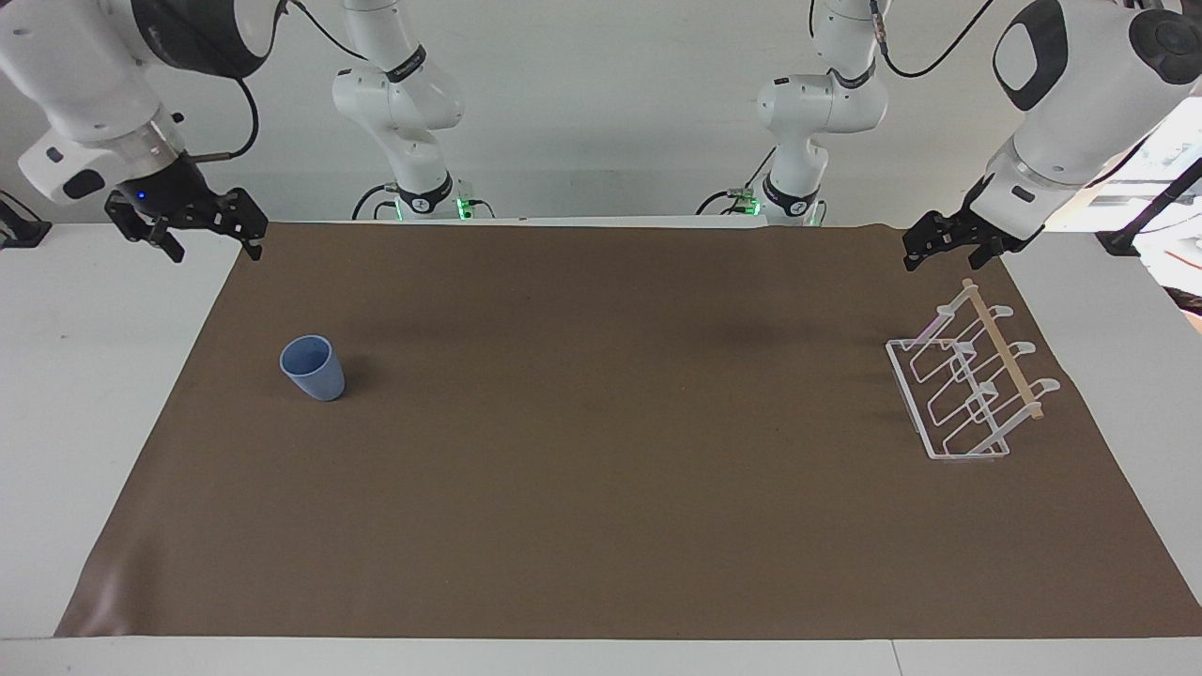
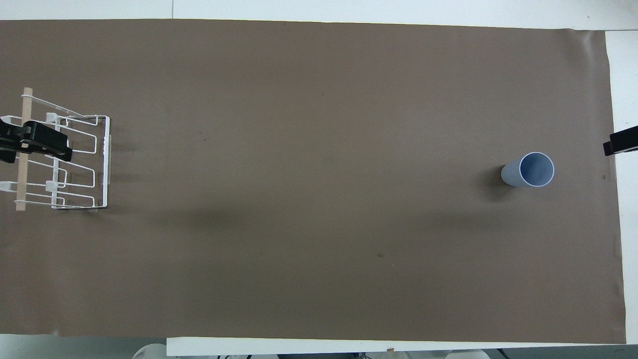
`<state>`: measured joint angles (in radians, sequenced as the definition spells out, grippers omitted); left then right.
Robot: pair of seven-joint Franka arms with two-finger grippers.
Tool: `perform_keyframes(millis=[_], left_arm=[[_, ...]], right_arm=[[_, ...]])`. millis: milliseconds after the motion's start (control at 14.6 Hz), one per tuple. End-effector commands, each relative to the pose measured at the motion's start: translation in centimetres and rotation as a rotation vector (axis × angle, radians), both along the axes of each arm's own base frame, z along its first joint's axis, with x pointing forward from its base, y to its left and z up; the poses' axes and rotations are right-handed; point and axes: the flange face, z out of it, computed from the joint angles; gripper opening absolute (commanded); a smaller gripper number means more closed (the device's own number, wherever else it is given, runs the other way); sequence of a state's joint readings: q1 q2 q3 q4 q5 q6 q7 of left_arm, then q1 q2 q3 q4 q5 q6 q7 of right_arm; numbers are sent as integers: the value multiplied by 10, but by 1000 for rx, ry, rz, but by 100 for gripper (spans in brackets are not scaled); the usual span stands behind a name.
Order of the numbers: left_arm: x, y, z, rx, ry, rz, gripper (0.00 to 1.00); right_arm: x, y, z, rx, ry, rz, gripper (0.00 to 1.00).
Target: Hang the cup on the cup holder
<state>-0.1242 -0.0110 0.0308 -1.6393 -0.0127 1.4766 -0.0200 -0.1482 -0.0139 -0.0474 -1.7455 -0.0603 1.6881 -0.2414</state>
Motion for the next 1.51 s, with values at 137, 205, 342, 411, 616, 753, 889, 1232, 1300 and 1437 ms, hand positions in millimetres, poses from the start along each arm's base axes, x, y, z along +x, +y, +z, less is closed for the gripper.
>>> perform_keyframes(millis=[137, 205, 342, 411, 616, 753, 889, 1232, 1300, 1437], left_arm=[[-2, 1, 2, -3, 10, 13, 100], [-2, 1, 1, -3, 11, 13, 100], [-2, 1, 1, -3, 11, 13, 100], [-2, 1, 2, -3, 10, 16, 100], [-2, -5, 2, -3, 10, 4, 100], [-2, -2, 2, -3, 10, 10, 100], [-3, -5, 1, -3, 11, 4, 100], [-3, 2, 1, -2, 16, 19, 100], [-3, 2, 1, -2, 16, 18, 100], [-3, 2, 1, 0, 17, 15, 100]], right_arm=[[-6, -8, -104, 30, -12, -6, 100], [-11, -8, -122, 43, 11, -10, 100], [-16, -15, -147, 45, 6, -18, 100], [-13, -16, -155, 43, -3, -1, 100], [-10, -21, -168, 43, -5, 28, 100], [-7, -25, -181, 47, 0, 21, 100], [-4, -23, -191, 48, -10, 17, 100], [-8, -22, -201, 48, -12, 20, 82], [-9, -22, -203, 49, -9, 20, 77], [-10, -22, -208, 51, 0, 22, 72]])
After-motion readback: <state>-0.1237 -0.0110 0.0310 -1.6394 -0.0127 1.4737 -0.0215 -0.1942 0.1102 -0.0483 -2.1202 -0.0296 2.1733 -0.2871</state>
